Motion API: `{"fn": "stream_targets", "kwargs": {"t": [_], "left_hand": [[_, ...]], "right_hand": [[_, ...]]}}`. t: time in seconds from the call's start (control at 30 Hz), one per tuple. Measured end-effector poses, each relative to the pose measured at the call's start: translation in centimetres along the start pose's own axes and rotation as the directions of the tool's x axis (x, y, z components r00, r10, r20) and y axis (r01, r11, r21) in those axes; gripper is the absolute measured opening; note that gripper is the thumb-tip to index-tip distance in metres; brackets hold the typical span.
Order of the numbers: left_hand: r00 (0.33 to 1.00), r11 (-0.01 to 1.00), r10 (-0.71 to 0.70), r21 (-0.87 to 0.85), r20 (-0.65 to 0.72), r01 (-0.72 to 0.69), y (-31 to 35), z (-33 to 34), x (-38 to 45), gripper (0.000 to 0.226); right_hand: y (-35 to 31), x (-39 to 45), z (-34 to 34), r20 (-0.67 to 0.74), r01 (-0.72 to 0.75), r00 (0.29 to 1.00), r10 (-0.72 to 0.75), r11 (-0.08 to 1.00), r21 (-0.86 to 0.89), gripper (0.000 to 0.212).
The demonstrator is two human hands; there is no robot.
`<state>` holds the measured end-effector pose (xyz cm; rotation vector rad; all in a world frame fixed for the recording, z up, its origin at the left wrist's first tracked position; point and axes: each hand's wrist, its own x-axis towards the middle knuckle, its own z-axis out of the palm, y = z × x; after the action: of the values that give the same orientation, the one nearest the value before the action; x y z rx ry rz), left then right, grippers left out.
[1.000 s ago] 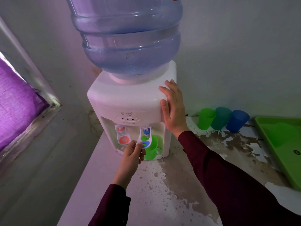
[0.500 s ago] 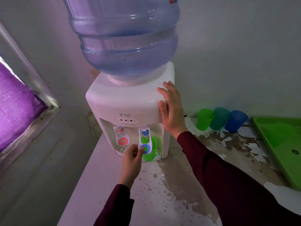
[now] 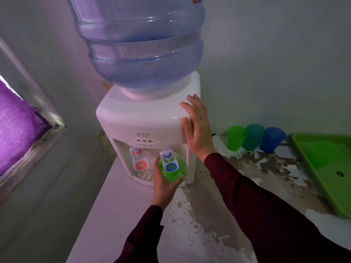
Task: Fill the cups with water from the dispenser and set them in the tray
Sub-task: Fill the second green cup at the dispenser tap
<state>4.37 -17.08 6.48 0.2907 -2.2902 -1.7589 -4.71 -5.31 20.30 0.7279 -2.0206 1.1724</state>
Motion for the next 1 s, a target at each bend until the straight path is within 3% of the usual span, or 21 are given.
{"fn": "stream_targets", "kwargs": {"t": [0.07, 0.23, 0.37, 0.43, 0.6, 0.7, 0.83, 1.0], "left_hand": [[0.996, 0.99, -0.086, -0.115, -0.012, 0.084, -0.4, 0.1, 0.0, 0.078], [0.981, 0.969, -0.184, -0.179, -0.06, 0.171, -0.6, 0.3, -1.1, 0.063], [0.982, 0.971, -0.188, -0.149, 0.008, 0.187, -0.5, 0.4, -2.5, 0.056], [0.98, 0.973, -0.193, -0.12, 0.047, 0.198, -0.4, 0.6, -3.1, 0.056], [0.981, 0.987, -0.148, -0.038, 0.129, 0.154, 0.6, 2.8, -4.5, 0.057], [0.971, 0.995, -0.095, -0.014, 0.219, 0.101, 1.9, 5.7, -5.4, 0.059], [0.942, 0.999, -0.051, 0.007, 0.332, 0.051, 4.1, 11.5, -6.7, 0.064], [0.873, 1.0, -0.008, -0.021, 0.488, 0.021, 6.9, 20.4, -7.8, 0.073]], "right_hand": [[-0.2, 0.0, -0.2, 0.018, -0.01, 1.0, 0.01, 1.0, 0.001, 0.051], [-1.0, -1.4, -0.7, 0.058, -0.102, 0.993, 0.1, 0.994, 0.04, 0.042], [-1.3, -6.5, -1.5, 0.131, -0.243, 0.964, 0.23, 0.965, 0.096, 0.056], [-0.7, -10.8, -2.1, 0.227, -0.368, 0.911, 0.345, 0.928, 0.066, 0.063], [0.5, -20.3, -4.6, 0.448, -0.66, 0.68, 0.58, 0.751, 0.03, 0.083], [0.9, -22.8, -6.5, 0.389, -0.704, 0.672, 0.63, 0.707, 0.072, 0.08], [2.8, -24.2, -9.7, 0.173, -0.774, 0.634, 0.754, 0.621, 0.128, 0.076], [6.6, -23.7, -16.4, -0.067, -0.783, 0.594, 0.802, 0.595, 0.182, 0.06]]}}
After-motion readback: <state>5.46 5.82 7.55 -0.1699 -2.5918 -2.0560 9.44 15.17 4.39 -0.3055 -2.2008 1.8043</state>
